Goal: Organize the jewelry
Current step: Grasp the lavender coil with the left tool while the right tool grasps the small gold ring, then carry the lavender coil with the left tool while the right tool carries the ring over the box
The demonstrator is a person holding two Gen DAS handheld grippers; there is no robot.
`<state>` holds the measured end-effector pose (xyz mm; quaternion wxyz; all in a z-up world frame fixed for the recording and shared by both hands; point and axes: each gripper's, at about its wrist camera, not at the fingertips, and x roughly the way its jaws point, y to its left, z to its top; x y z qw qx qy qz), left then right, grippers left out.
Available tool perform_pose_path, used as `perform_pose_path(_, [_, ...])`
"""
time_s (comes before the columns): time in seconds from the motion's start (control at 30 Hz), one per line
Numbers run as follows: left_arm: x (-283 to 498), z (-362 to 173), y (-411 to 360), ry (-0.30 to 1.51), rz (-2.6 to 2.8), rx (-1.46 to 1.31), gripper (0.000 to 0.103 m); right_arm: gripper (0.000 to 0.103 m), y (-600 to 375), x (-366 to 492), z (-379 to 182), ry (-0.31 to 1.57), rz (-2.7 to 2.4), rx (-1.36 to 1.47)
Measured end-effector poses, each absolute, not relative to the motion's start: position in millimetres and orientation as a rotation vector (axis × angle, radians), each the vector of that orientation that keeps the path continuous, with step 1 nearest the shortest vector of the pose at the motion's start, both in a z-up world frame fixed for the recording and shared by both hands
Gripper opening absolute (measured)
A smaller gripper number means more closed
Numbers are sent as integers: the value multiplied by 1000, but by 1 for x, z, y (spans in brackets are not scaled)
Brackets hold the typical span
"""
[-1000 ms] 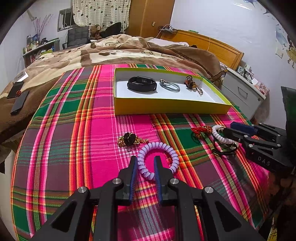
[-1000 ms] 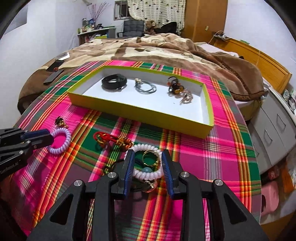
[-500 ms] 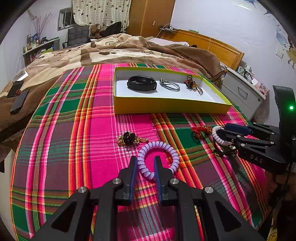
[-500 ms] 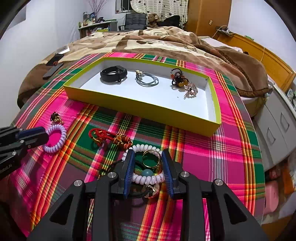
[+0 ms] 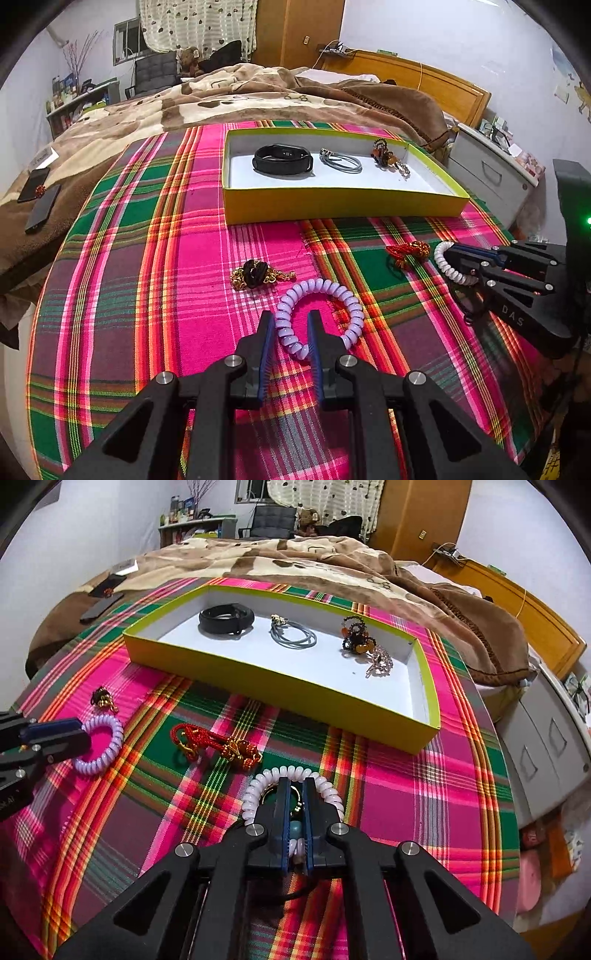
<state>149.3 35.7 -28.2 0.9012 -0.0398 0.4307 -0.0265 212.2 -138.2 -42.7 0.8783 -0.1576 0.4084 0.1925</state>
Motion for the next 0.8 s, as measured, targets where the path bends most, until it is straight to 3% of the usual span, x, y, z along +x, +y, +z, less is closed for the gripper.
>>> perform_pose_path(0.17, [149,-28,33,895,-61,-67,10,4,-146,209,-38,839,413,-285])
perform_pose_path(0.8, [137,-19,28,865,-106,-60,9,2,-162,196,-5,753,419,-190])
